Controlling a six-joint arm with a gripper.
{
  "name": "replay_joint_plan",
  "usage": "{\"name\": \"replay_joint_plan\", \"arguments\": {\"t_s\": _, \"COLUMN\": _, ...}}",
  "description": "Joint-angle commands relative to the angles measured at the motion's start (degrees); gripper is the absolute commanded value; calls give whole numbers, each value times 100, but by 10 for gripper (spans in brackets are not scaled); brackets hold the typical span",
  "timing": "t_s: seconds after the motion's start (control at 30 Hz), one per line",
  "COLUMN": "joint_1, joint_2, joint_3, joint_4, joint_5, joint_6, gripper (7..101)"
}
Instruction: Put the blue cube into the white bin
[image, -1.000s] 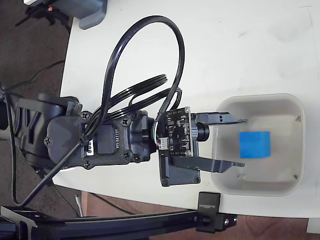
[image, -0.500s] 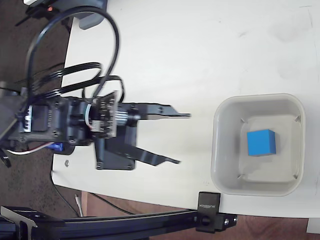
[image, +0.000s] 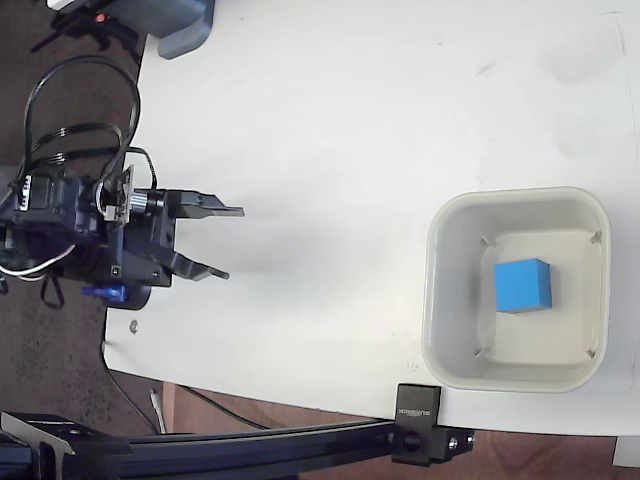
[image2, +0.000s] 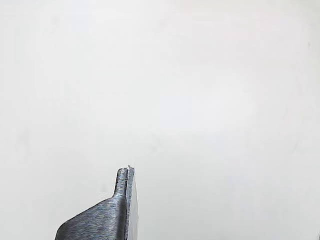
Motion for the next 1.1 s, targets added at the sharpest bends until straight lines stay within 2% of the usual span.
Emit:
{"name": "replay_joint_plan", "arguments": {"t_s": 0.03, "joint_1": -229, "joint_2": 1037, "joint_3": 237, "joint_4": 308, "joint_5": 281, "joint_6": -18, "gripper": 1003}}
{"name": "replay_joint_plan", "arguments": {"t_s": 0.2, "joint_1": -229, "joint_2": 1028, "joint_3": 554, "joint_4": 114, "joint_5": 237, "joint_6": -35, "gripper": 1003}}
{"name": "replay_joint_plan", "arguments": {"t_s": 1.1, "joint_1": -220, "joint_2": 1028, "joint_3": 536, "joint_4": 149, "joint_5": 281, "joint_6": -9, "gripper": 1003}}
